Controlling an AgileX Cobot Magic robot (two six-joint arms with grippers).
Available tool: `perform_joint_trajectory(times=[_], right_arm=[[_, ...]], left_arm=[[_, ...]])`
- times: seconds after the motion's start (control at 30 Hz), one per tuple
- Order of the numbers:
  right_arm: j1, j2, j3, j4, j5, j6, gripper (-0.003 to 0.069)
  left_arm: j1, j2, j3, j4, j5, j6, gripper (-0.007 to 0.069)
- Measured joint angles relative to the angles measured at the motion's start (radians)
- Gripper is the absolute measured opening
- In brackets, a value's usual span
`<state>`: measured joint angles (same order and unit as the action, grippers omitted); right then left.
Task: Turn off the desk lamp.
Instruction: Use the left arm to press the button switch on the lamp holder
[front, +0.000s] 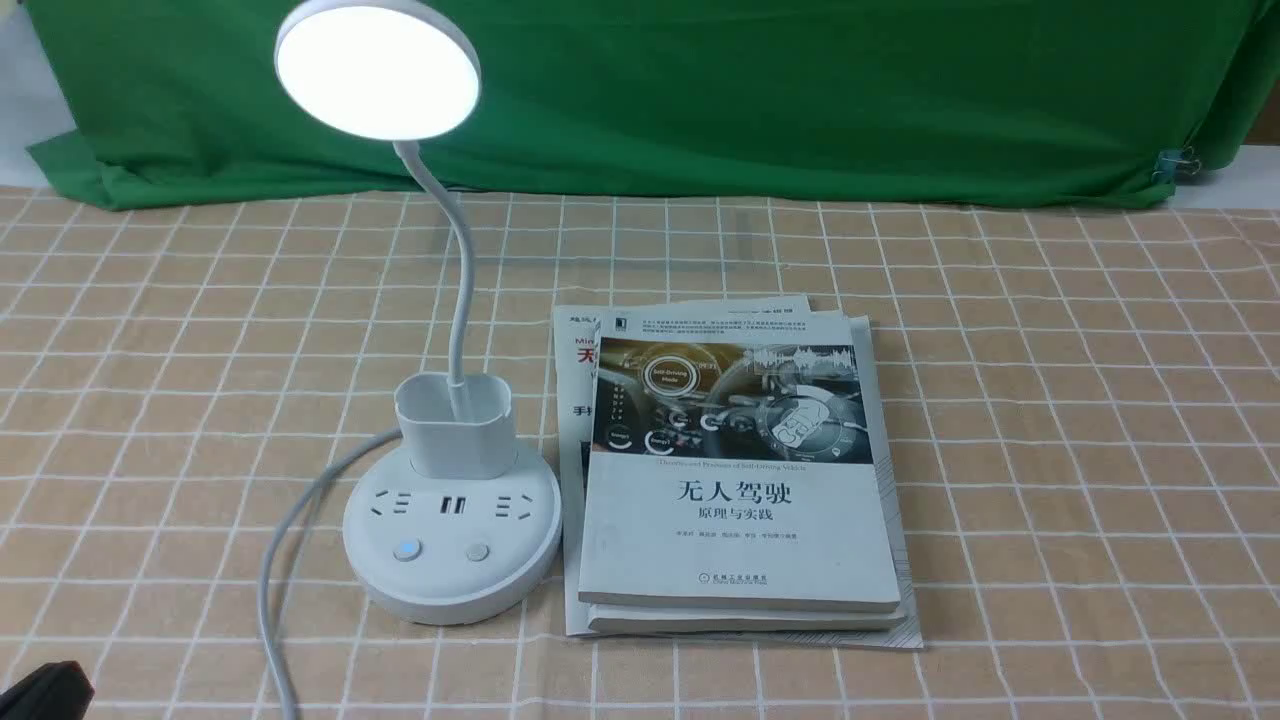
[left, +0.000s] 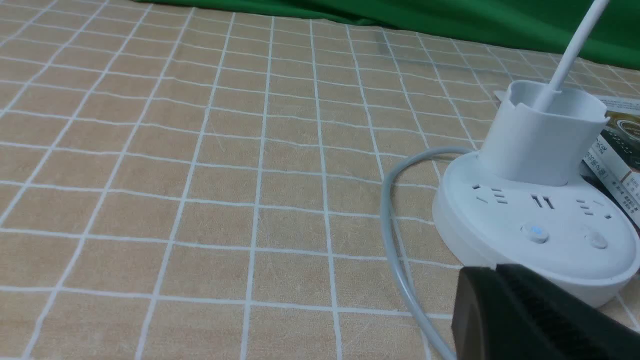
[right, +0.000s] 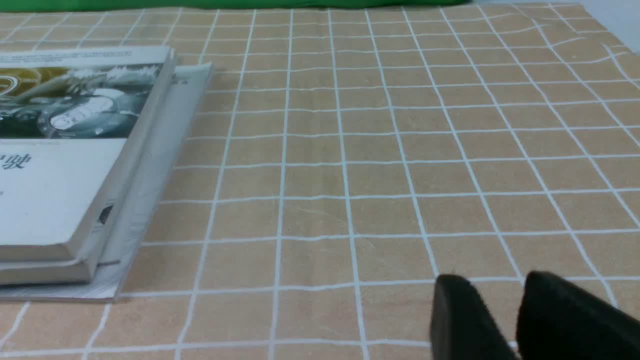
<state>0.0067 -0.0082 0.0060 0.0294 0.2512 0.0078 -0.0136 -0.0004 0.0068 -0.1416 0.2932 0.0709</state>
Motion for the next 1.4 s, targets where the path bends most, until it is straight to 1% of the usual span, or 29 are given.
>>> perform_joint_trajectory(times=[0.73, 0.77, 0.83, 0.93, 1.0, 1.03, 1.17, 1.27, 1.37, 1.4], right_arm=[[0.0, 0.0, 0.0, 0.0, 0.0, 0.0, 0.0243], [0.0, 0.0, 0.0, 0.0, 0.0, 0.0, 0.0243], [0.0, 0.0, 0.0, 0.0, 0.0, 0.0, 0.0243], [0.0, 0.0, 0.0, 0.0, 0.0, 0.0, 0.0243], [0.0, 0.0, 0.0, 0.0, 0.0, 0.0, 0.0243], [0.0, 0.0, 0.0, 0.0, 0.0, 0.0, 0.0243], [0.0, 0.0, 0.0, 0.0, 0.0, 0.0, 0.0243], [0.0, 0.0, 0.0, 0.0, 0.0, 0.0, 0.0243], [0.0, 0.0, 0.0, 0.0, 0.0, 0.0, 0.0243], [0.0, 0.0, 0.0, 0.0, 0.0, 0.0, 0.0243]], left_arm=[[0.0, 0.0, 0.0, 0.002, -0.008, -0.002, -0.0003], [0.0, 0.0, 0.0, -0.02, -0.023, -0.011, -0.0003], [0.0, 0.0, 0.0, -0.124, -0.071, -0.056, -0.0003], [0.0, 0.0, 0.0, -0.348, -0.15, -0.106, -0.0003], [0.0, 0.0, 0.0, -0.479, -0.19, -0.117, -0.0003], [0.0, 0.0, 0.0, -0.515, -0.203, -0.118, -0.0003], [0.0, 0.0, 0.0, -0.563, -0.262, -0.119, -0.0003], [0.0, 0.0, -0.004, -0.565, -0.245, -0.132, -0.0003], [0.0, 0.056, -0.077, -0.55, -0.115, -0.135, -0.0003], [0.0, 0.109, -0.133, -0.517, -0.038, -0.135, -0.0003]])
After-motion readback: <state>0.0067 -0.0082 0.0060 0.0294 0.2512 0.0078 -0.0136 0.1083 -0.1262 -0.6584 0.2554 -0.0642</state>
